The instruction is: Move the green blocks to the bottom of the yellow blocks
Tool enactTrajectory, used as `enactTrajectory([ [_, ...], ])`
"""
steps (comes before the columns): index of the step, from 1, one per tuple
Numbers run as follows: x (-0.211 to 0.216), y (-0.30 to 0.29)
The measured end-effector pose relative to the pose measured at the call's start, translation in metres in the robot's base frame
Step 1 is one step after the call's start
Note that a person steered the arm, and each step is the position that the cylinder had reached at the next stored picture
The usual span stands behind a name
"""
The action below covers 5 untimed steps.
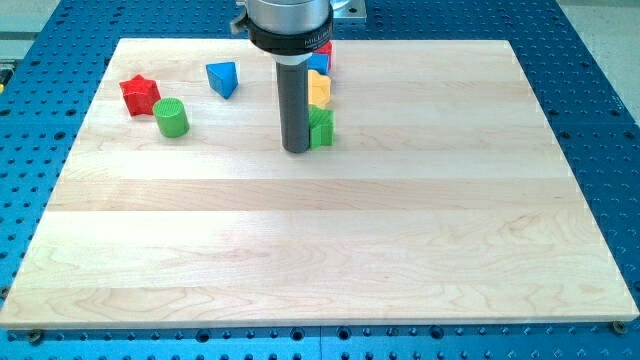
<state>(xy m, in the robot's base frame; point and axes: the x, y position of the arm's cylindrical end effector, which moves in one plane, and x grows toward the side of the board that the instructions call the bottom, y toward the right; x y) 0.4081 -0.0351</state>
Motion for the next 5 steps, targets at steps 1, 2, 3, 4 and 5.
enactTrajectory([
  [1, 0.026, -0.105],
  [2, -0.017, -0.18],
  [3, -0.065, -0.202],
  [4, -0.053, -0.163],
  [5, -0.019, -0.091],
])
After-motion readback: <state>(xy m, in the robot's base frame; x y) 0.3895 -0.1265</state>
